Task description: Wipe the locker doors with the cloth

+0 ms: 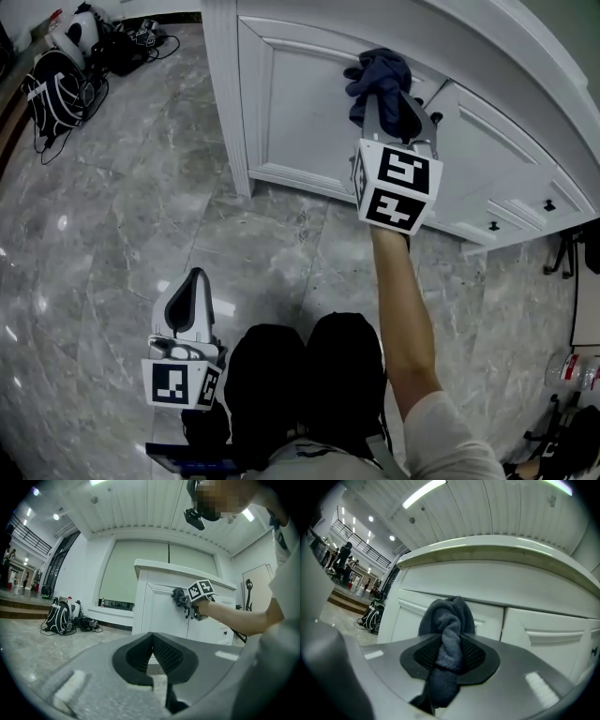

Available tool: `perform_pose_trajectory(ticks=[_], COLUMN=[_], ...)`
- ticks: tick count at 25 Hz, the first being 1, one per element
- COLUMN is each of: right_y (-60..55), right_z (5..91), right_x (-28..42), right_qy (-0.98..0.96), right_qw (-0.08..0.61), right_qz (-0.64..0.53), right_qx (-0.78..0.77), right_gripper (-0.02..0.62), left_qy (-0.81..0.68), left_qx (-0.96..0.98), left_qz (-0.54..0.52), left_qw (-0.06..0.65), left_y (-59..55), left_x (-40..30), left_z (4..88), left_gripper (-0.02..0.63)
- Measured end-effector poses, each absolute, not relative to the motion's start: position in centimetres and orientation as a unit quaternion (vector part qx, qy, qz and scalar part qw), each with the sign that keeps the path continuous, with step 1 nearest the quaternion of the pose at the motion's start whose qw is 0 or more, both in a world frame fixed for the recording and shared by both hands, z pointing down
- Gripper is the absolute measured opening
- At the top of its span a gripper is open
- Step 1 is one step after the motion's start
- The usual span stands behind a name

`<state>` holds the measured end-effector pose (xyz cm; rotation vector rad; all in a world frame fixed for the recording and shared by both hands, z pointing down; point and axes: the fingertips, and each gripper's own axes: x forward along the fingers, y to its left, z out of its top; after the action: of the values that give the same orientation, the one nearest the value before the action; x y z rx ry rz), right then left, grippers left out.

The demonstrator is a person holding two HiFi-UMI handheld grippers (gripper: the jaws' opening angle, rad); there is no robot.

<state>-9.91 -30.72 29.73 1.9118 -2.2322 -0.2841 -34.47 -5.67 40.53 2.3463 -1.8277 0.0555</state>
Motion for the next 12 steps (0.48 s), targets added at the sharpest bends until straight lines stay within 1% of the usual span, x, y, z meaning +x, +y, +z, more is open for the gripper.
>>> perform_pose_trajectory(ticks=[4,6,8,12], right_y=[-30.3,-29.1,-27.3,-24.4], right_z=[29.7,29.4,29.0,29.6], right_x=[-8.2,-9.2,-11.8,-19.5], right_qy=[-0.747,-0.761,-0.782,-0.831], right_qw=[0.073,0.061,0.062,0.070], right_qz=[-0.080,-0.107,-0.153,-0.206], right_qx=[0.656,0.637,0.601,0.512], right_gripper=[0.101,0.101,0.101,0.101], left_qy=[-0.614,-0.614,-0.613,-0.611], left_qx=[0.785,0.785,0.785,0.787], left_qz=[0.021,0.021,0.021,0.018], left_qw=[0.082,0.082,0.084,0.083], left_y=[-5.7,-5.7,-5.7,-5.8], left_x=[-34.1,-33.9,-33.7,-33.4], left_z=[40.2,40.1,40.2,39.9], left_gripper=[0.002,0.002,0.002,0.002])
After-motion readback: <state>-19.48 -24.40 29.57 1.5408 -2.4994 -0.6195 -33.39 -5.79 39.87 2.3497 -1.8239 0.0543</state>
